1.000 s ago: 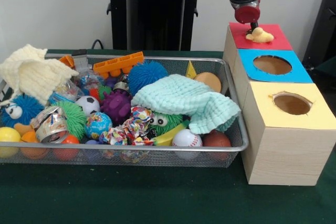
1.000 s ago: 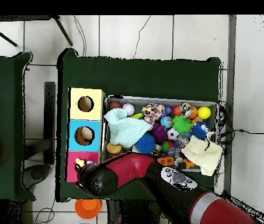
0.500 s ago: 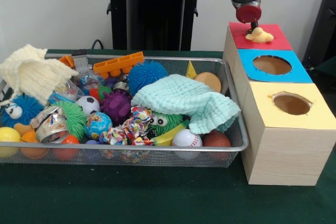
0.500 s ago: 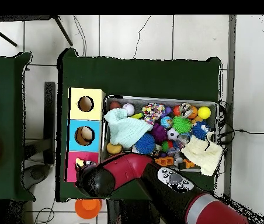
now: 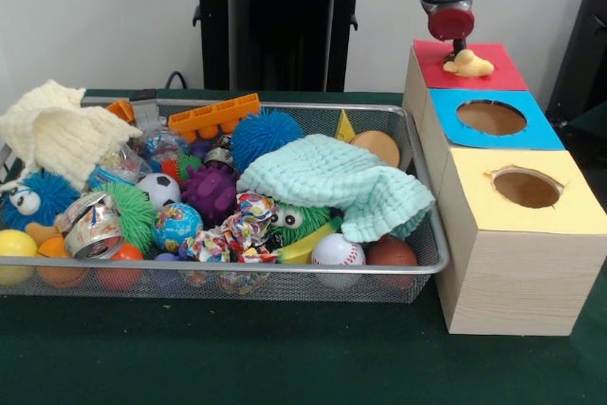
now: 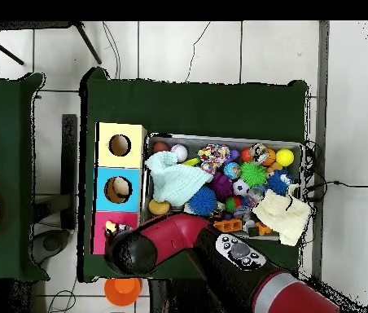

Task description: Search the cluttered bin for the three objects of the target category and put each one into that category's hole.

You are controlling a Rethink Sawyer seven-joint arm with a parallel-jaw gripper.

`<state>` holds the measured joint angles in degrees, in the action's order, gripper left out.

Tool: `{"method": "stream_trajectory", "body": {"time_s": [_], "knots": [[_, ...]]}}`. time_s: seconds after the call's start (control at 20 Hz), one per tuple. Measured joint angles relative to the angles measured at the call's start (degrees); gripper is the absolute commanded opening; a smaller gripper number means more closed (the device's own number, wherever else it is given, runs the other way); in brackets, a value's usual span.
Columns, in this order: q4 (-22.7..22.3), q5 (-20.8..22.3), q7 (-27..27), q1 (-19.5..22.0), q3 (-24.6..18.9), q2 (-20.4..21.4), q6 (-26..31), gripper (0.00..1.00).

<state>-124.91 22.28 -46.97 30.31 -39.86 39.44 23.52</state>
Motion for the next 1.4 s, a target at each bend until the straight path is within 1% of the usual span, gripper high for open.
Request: {"method": "stream_trajectory", "body": {"time_s": [0.2,0.65,1.15,1.25,1.4], "knots": [[0.55,-0.40,0.00,-0.67,0.28,0.57,1.64,0.00],[1.75,-2.40,0.00,-0.14,0.30,0.73,3.85,0.00],[2.46,-5.82,0.00,3.98,-0.02,0.80,5.84,0.00],[2.83,-6.56,0.00,4.75,-0.01,0.80,6.93,0.00],[3.40,-7.09,0.00,4.85,-0.02,0.82,9.28,0.00]]}}
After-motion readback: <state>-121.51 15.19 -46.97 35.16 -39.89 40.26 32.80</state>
